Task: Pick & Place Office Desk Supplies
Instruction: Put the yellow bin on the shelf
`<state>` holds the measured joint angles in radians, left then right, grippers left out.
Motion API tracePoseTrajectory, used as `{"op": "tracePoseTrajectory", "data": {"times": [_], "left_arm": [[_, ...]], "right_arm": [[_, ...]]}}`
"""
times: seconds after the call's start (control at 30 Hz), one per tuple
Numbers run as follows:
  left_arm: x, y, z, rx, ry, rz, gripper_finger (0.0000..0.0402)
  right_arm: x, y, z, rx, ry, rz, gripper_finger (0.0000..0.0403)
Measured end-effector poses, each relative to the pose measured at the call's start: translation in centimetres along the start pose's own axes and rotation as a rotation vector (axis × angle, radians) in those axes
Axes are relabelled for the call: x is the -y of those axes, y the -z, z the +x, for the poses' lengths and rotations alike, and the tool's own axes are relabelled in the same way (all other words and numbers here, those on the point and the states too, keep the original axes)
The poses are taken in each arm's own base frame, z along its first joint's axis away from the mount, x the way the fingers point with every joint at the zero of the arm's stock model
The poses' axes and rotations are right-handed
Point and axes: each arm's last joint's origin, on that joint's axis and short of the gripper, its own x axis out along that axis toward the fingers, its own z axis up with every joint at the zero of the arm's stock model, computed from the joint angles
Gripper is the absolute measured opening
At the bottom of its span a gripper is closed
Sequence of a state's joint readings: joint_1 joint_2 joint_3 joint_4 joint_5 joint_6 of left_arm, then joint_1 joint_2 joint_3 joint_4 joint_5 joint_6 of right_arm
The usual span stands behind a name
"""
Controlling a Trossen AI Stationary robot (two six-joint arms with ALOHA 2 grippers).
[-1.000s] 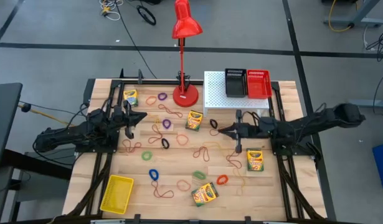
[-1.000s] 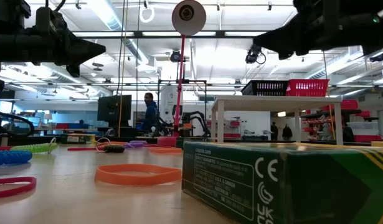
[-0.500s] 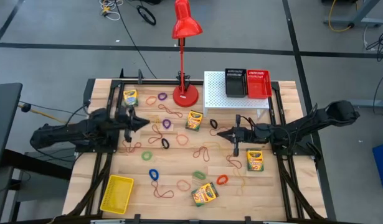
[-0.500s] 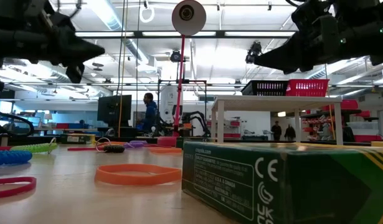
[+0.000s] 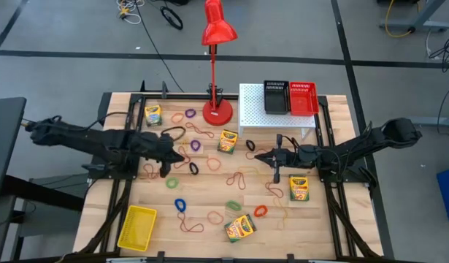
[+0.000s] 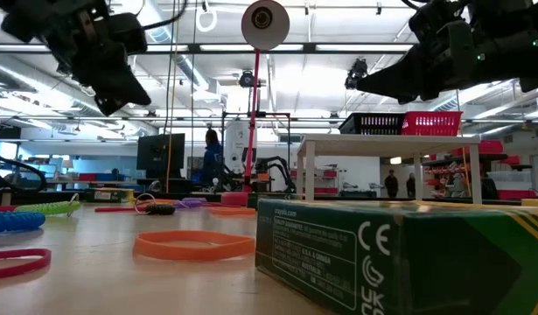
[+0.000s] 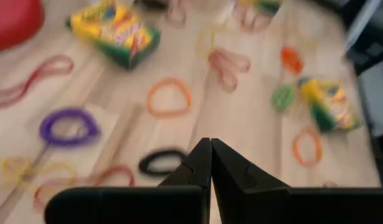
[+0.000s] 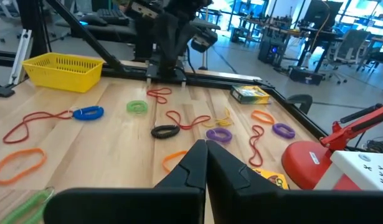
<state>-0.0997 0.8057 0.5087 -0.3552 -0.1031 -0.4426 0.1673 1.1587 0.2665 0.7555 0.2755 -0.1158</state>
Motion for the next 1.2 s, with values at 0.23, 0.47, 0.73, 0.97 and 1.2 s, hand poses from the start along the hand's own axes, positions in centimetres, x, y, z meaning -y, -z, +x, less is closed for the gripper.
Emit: {"op": "tracePoseTrajectory", "data": {"times": [0.23, 0.47, 0.73, 0.97, 1.2], "left_arm": [[2.6, -1.5, 0.8, -0.279, -0.023, 0.001, 0.0021], [4.4, -0.9, 1.3, -0.553, -0.092, -0.017, 0.0103], [6.4, 1.7, 0.7, -0.75, -0.066, 0.056, 0.0187], [9.0, 4.0, -0.5, -0.871, -0.004, 0.02, 0.021], [11.1, 7.1, -0.2, -0.975, -0.047, 0.087, 0.0196]], "right_arm": [[0.0, 0.0, 0.0, 0.0, -0.003, -0.005, 0.0008], [0.0, 0.0, 0.0, 0.001, -0.012, -0.019, 0.0008], [0.0, 0.0, 0.0, 0.002, -0.013, -0.023, 0.0008], [0.0, 0.0, 0.0, 0.002, -0.013, -0.031, 0.0008], [0.0, 0.0, 0.0, 0.001, -0.013, -0.039, 0.0008]]}}
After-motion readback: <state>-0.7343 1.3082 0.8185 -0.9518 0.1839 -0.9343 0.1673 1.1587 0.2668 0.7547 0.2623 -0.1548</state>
